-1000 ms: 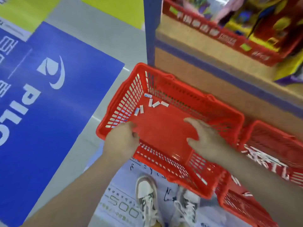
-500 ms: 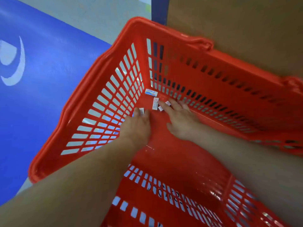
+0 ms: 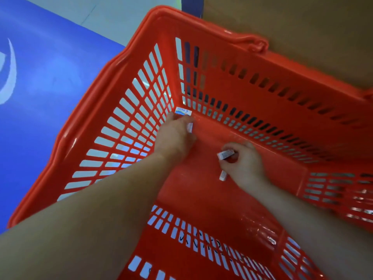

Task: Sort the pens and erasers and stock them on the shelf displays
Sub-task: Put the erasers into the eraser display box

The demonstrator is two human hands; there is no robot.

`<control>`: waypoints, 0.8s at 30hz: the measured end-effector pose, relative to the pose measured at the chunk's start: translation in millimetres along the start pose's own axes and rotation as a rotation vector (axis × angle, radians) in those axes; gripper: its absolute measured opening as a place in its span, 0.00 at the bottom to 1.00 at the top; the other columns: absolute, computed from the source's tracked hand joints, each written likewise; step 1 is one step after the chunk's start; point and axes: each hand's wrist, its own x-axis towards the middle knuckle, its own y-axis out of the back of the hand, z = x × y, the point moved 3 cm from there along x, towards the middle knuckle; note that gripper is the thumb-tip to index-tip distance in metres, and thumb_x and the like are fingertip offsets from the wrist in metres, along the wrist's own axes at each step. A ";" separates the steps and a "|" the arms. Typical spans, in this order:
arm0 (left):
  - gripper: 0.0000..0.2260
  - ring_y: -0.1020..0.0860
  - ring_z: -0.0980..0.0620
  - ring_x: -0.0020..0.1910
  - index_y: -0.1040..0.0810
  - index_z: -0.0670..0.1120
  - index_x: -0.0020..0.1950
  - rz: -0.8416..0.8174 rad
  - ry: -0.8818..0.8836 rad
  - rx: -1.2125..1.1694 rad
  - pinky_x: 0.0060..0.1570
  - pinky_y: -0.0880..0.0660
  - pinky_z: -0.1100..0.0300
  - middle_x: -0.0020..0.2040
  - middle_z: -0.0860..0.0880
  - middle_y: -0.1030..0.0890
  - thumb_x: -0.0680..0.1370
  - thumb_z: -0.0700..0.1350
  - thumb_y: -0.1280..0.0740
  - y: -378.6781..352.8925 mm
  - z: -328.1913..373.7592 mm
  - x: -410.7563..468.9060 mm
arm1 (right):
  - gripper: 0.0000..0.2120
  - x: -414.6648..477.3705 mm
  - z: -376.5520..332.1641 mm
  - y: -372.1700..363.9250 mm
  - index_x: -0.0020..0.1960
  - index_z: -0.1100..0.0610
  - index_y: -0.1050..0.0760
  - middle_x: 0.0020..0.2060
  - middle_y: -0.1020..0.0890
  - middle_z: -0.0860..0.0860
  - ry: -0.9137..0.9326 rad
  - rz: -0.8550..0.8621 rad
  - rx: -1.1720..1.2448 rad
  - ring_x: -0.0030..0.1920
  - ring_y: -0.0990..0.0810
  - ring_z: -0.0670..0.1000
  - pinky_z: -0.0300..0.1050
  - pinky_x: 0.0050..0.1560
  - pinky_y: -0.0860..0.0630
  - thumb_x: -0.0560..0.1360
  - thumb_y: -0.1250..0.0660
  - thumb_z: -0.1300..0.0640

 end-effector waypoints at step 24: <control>0.10 0.28 0.54 0.24 0.22 0.49 0.41 -0.339 0.600 -1.534 0.25 0.32 0.67 0.31 0.47 0.22 0.78 0.43 0.41 178.6 154.1 -190.7 | 0.09 -140.1 -173.7 180.7 0.38 0.54 0.24 0.33 0.18 0.53 -0.598 -0.512 1.174 0.29 0.20 0.49 0.34 0.20 0.30 0.70 0.37 0.49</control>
